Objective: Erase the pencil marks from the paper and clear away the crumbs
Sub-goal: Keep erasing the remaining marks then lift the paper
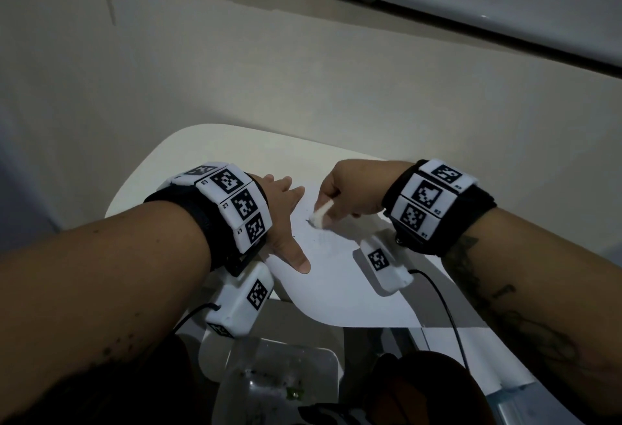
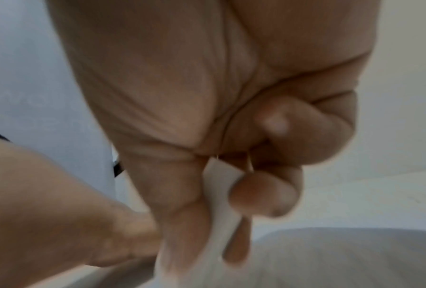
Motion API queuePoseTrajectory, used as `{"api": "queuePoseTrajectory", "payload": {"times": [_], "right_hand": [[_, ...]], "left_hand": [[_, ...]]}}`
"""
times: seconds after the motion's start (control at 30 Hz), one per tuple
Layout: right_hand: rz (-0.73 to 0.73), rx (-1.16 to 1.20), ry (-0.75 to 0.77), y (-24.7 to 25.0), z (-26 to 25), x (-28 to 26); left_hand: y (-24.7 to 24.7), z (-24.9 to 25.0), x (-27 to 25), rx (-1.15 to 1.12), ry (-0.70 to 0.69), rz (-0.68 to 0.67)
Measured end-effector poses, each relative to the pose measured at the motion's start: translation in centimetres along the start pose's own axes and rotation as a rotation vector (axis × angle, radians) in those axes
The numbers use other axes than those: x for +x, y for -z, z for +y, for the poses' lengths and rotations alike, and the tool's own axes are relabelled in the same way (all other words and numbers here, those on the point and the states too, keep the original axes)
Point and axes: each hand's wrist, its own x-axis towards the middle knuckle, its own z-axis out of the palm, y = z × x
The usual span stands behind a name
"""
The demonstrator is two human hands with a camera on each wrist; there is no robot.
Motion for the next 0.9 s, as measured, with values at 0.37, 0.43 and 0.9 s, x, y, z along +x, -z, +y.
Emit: {"api": "queuePoseTrajectory", "payload": {"times": [0.37, 0.43, 0.9], "right_hand": [[-0.034, -0.006, 0.001, -0.8, -0.8, -1.3], [-0.064, 0.028, -0.002, -1.0, -0.7, -2.1], [0.230, 0.594, -0.117, -3.9, 2.2, -2.8]], "left_hand": [[-0.2, -0.1, 0.3, 0.002, 0.001, 0.005], [-0.3, -0.2, 0.3, -0.020, 0.000, -0.006], [0.0, -1.5, -2.0, -0.019, -0.066, -0.038]]}}
